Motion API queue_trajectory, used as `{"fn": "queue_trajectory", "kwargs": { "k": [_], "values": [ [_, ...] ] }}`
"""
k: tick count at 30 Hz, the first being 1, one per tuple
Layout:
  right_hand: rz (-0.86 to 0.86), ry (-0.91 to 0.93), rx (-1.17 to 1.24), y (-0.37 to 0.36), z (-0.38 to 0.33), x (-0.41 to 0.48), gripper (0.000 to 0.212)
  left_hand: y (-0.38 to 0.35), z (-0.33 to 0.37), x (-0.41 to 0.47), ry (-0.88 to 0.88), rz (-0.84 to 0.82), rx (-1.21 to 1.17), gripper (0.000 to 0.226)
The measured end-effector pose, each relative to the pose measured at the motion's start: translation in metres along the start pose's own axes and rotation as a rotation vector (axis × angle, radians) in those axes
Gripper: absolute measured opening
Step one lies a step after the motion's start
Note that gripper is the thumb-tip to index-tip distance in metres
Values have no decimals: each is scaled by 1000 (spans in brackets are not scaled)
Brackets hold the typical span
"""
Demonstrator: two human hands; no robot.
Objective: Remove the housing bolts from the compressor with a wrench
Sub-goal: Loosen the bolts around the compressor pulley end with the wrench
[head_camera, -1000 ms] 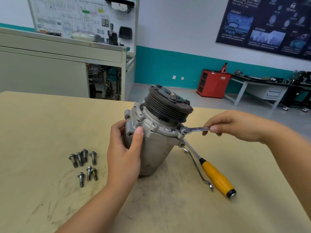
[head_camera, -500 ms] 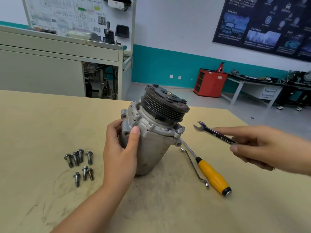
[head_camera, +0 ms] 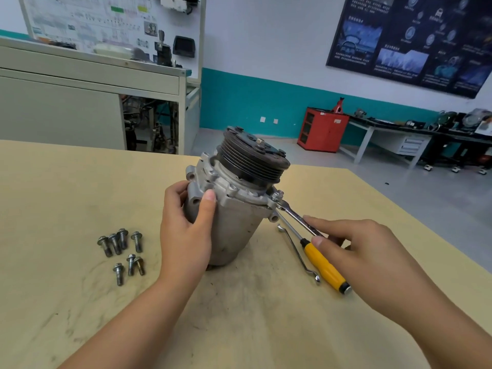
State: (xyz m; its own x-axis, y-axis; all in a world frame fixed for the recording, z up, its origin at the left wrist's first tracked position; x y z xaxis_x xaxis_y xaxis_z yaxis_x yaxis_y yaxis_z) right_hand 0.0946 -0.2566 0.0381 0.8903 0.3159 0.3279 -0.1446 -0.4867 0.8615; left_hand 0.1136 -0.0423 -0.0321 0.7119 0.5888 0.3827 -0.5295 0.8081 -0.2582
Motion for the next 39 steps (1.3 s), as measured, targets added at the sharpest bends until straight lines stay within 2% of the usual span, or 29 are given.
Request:
{"fn": "queue_trajectory", "kwargs": {
  "k": [5,12,19,24,27,30,33,36,39],
  "values": [
    [10,-35,-27,4,4,2,60,0,-1,1,-13,-1,3,13],
    [-43,-41,-60,3,6,10,30,0,-2,1,-14,-7,-14,14],
    [-213,50,-141,23,24,45,39,0,-3,1,-5,9,-31,13],
    [-219,88,-174,18,42,85,26,0,-3,2,1,7,-44,13],
    [-216,136,-155,16,42,101,26,0,-2,2,-2,10,-41,13],
    [-186,106,-173,20,47,96,24,0,-2,2,1,1,-37,13],
    [-153,62,-93,26,50,68,26,0,-1,1,4,-2,-31,14],
    [-178,1,103,21,40,40,24,0,-1,1,3,1,-28,15],
    [-224,10,137,8,31,24,31,0,-1,1,-2,0,-34,13]
  ]
}}
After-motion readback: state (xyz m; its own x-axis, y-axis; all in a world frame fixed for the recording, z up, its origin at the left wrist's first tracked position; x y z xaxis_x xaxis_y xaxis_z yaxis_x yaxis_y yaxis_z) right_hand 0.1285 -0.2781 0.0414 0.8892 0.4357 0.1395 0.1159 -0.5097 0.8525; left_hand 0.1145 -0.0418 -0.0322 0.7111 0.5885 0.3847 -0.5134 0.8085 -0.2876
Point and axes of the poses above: each hand's wrist, its own x-axis towards the middle knuckle, its own y-axis out of the back of the hand, z = x × y, the point moved 1 cm from there along x, towards the middle knuckle, and after that the axes turned 10 degrees about -x, right-handed, at the moved point
